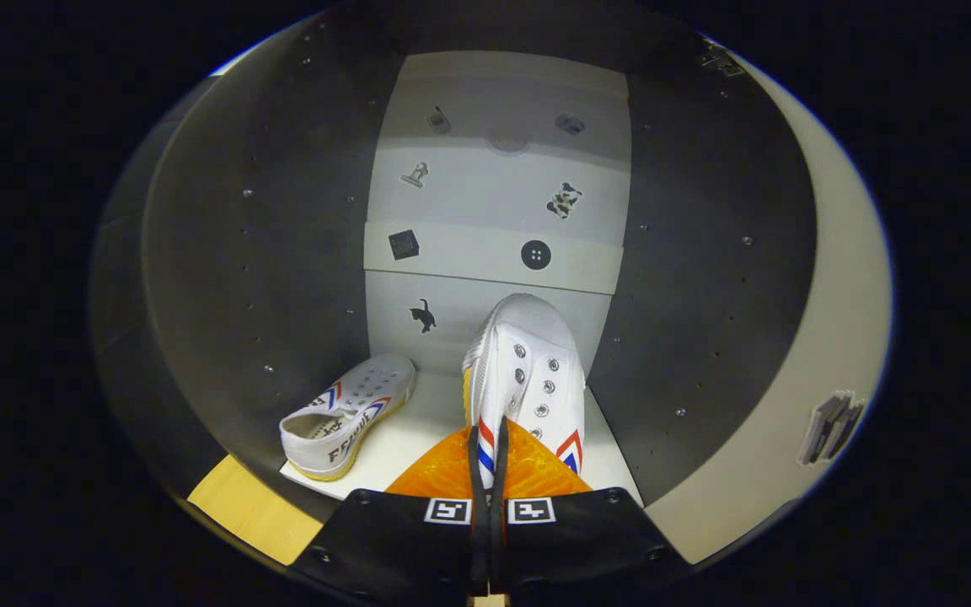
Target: Open the shoe cabinet door, grab the shoes and put them into the shoe cabinet, then close the shoe cabinet door.
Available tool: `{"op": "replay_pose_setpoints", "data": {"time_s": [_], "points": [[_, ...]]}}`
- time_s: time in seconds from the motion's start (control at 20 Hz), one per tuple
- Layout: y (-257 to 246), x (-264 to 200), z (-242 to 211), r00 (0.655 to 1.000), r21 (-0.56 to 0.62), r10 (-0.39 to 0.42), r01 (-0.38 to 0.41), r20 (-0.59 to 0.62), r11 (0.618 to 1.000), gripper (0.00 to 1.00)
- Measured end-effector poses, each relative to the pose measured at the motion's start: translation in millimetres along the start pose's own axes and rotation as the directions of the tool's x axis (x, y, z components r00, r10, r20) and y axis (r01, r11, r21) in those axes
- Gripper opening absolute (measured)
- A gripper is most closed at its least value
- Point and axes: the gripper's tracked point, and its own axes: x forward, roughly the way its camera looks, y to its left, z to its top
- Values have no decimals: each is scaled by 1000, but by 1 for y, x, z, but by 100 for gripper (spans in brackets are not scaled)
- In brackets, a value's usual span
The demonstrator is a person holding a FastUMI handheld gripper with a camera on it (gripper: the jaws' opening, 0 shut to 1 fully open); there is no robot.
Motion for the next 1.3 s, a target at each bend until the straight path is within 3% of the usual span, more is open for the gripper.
{"op": "replay_pose_setpoints", "data": {"time_s": [0.45,0.8,1.0,1.1,1.25,1.3], "points": [[6,84,-26,990,47,27,-21,-140,999,2],[13,96,-39,984,83,46,-32,-171,996,2],[12,87,-35,991,80,26,-15,-132,997,13],[11,64,-20,997,72,12,-6,-76,997,38],[11,14,7,999,57,-2,0,35,998,99],[13,-9,12,998,61,-1,-3,62,998,100]]}}
